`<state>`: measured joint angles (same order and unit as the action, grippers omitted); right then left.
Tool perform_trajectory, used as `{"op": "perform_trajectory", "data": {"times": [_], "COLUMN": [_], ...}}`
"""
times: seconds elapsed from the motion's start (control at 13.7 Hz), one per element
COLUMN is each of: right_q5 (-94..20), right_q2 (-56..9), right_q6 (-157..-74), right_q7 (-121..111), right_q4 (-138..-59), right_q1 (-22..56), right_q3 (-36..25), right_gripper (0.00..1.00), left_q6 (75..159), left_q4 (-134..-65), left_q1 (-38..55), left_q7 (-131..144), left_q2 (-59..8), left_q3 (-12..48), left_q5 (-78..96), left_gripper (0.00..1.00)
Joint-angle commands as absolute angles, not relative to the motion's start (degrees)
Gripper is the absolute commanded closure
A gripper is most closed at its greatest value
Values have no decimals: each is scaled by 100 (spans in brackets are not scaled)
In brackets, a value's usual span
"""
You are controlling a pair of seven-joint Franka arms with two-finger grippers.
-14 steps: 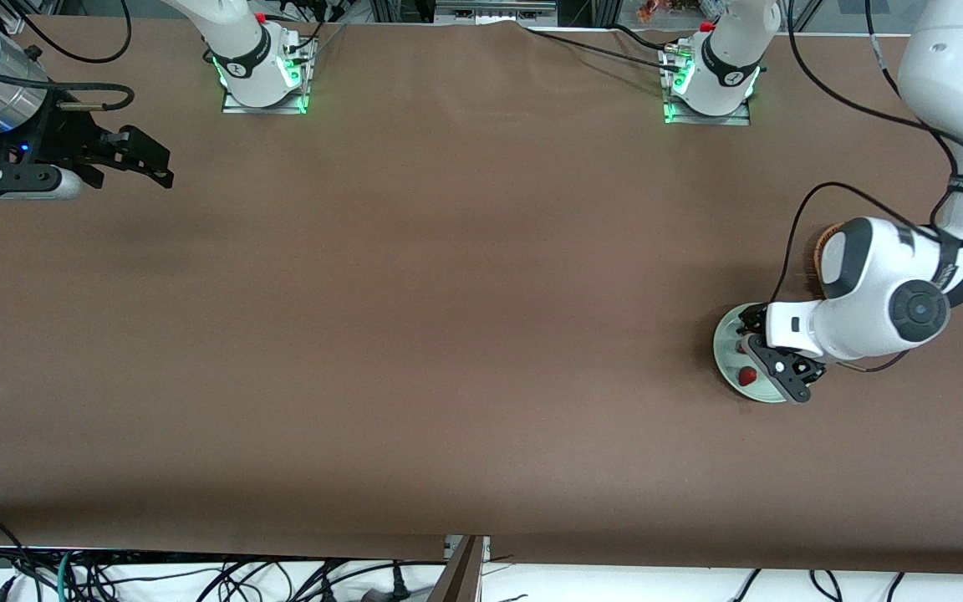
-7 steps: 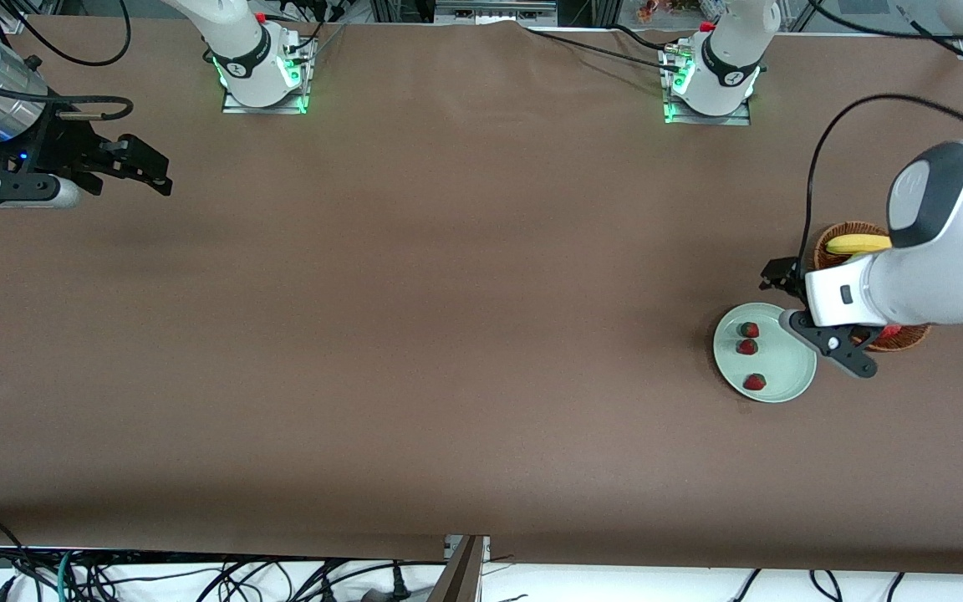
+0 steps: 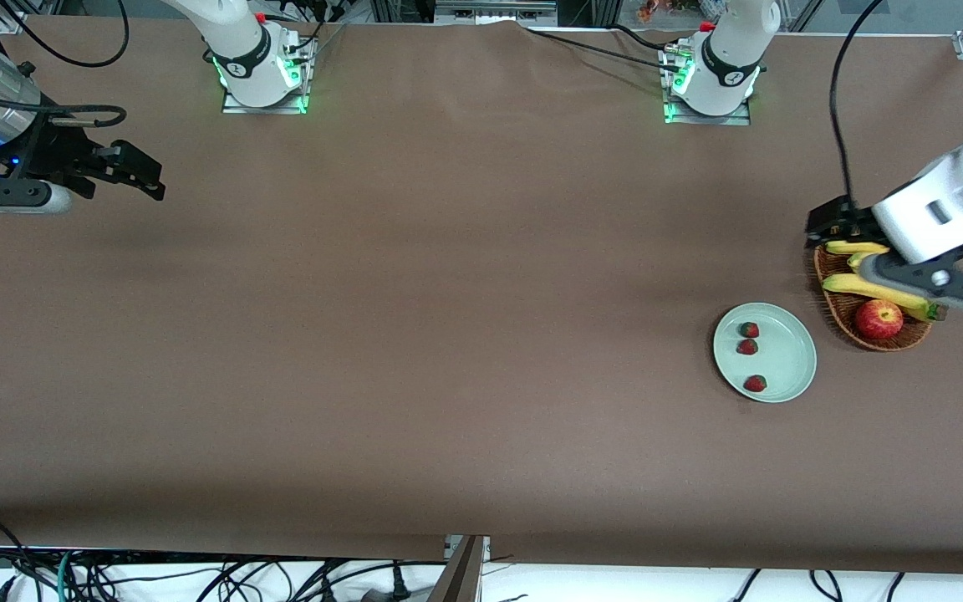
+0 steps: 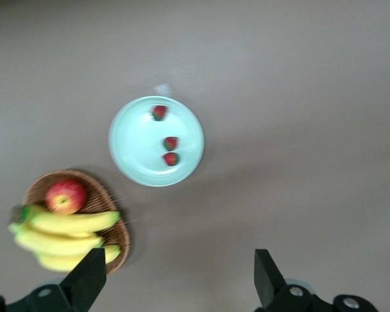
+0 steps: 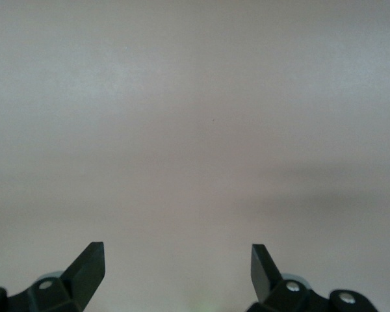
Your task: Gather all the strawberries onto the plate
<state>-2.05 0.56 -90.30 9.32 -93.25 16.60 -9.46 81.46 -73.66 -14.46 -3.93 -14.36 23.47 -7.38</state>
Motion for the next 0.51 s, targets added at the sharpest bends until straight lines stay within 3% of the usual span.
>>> {"op": "perform_trajectory", "data": {"times": [0.0,0.15,0.44], "right_q5": [-141,-132,-132], "right_q2": [-9,-9,0], "right_q6": [-8991,-8991,-8982], "right_q7": [852,853,861], "right_q4": [-9185,-9185,-9185], "right_q1": [1127,862,896], "right_q3": [-424,-150,-141], "right_gripper": [1,1,1], "left_q6": [8471,8883,8991], "left_q4": [-7977,-8715,-9307], "left_q1": [-592,76,123], "left_q7": [-18,-17,-88], "left_q2": [-855,-363,-35], "left_q3": [1103,128,-35], "left_q5": [-335,-90,-9], "left_gripper": [0,0,0]}}
